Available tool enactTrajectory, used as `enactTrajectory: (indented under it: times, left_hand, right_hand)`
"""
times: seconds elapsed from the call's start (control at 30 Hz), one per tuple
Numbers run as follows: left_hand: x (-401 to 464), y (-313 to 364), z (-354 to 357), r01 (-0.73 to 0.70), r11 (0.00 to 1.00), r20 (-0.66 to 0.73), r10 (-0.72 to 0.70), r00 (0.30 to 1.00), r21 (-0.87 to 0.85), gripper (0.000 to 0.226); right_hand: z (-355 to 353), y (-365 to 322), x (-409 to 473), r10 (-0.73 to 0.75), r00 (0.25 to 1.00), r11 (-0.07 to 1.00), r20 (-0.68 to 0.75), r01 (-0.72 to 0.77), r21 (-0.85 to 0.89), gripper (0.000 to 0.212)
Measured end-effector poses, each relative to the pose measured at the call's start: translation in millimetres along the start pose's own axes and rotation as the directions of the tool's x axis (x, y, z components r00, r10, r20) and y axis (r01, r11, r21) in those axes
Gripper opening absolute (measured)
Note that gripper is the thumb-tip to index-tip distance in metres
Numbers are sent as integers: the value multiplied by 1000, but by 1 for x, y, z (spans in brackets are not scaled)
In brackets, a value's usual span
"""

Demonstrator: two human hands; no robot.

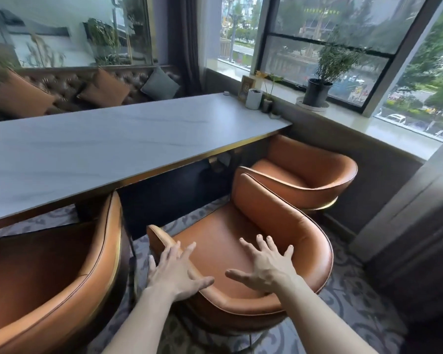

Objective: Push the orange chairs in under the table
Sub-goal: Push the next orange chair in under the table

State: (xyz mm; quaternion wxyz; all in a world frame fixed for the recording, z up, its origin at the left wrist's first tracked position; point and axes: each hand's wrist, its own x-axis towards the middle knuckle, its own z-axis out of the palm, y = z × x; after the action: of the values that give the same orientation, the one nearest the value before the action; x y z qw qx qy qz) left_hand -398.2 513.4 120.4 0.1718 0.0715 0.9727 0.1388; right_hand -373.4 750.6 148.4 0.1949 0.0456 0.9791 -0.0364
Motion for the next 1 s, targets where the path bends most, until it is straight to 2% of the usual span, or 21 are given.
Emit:
enactTrajectory:
  times: [0.27, 0.53, 0.73, 1.0]
  left_hand:
    - [66, 65, 13, 58, 998, 17, -57, 998, -29, 106]
    - [94, 135, 48, 210, 974, 3, -210, 978, -86, 106]
    - [93, 216, 102, 363, 920, 32, -363, 931, -145, 105]
    - [75, 302, 187, 433, 882, 165, -406, 899, -186, 107]
  right_hand:
    - [-25, 63, 69, -33, 998, 999, 52, 34, -16, 110]
    - [-19, 139, 127, -186, 974, 979, 129, 195, -58, 111]
    - [-5, 226, 162, -345, 919, 926, 188, 366, -90, 111]
    - [51, 325, 167, -489, 813, 846, 315, 530, -55, 111]
